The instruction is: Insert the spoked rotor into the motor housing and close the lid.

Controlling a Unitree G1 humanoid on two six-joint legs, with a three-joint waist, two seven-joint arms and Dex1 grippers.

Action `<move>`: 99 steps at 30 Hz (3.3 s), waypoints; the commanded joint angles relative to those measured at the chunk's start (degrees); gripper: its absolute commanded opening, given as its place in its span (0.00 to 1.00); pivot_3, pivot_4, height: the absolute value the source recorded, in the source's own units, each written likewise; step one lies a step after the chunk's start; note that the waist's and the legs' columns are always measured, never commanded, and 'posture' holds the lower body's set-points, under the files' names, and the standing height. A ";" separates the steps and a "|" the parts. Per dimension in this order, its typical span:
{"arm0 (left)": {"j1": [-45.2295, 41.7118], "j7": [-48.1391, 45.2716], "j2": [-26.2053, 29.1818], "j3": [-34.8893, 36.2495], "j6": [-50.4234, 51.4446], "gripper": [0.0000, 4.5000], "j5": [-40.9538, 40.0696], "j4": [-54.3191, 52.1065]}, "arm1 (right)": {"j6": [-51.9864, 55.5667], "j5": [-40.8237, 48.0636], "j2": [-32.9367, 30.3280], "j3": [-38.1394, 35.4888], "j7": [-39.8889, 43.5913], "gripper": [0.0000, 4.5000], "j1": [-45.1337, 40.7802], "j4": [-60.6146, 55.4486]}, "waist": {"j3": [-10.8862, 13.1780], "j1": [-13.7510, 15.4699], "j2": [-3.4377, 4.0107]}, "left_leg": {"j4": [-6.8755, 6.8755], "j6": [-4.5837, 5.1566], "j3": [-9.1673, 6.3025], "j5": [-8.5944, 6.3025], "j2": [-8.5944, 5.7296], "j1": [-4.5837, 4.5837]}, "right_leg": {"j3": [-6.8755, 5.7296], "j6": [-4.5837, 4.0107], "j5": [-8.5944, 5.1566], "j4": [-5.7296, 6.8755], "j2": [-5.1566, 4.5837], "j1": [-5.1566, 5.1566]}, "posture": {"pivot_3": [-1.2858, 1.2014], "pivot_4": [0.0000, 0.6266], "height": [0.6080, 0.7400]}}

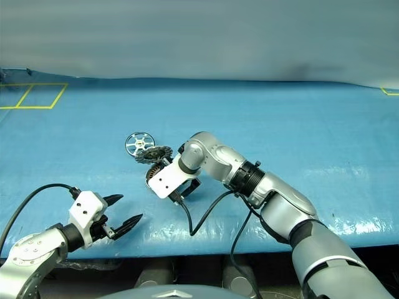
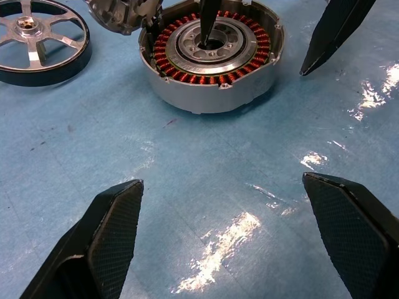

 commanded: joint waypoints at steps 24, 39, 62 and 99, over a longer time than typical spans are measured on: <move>-0.71 0.30 -0.25 -0.08 -1.25 1.00 0.42 -1.93 | -1.20 -1.75 1.02 -1.61 2.45 0.59 1.90 -1.90 | 0.00 -0.05 0.00 | -0.04 -0.05 0.01 0.01 0.00 0.02 | 0.02 -0.03 -0.01 0.00 0.00 -0.01 | 0.52 0.24 1.00; -3.89 -0.90 0.34 -1.93 -1.25 1.00 0.64 0.18 | 3.97 -2.52 -4.79 -3.55 6.04 0.43 4.93 -10.84 | 0.00 0.15 -0.01 | -0.06 -0.07 0.01 0.01 0.00 0.02 | 0.02 -0.02 -0.02 -0.03 0.00 0.00 | 0.52 0.24 1.00; -7.66 -2.68 0.44 -3.69 -1.56 1.00 1.23 2.73 | 8.53 -3.65 -11.60 -3.86 9.11 0.42 7.52 -15.85 | -0.01 0.40 -0.01 | -0.02 -0.10 -0.01 0.03 -0.03 0.14 | 0.00 -0.04 -0.03 -0.07 -0.04 0.19 | 0.52 0.24 1.00; -11.59 -4.41 0.10 -6.62 -1.93 1.00 1.44 5.94 | 15.77 -2.23 -17.64 -7.90 13.71 1.00 11.66 -25.88 | 0.00 0.73 -0.07 | -0.04 -0.11 -0.02 0.02 -0.03 0.13 | -0.04 -0.02 -0.04 -0.12 -0.08 0.20 | 0.52 0.24 1.00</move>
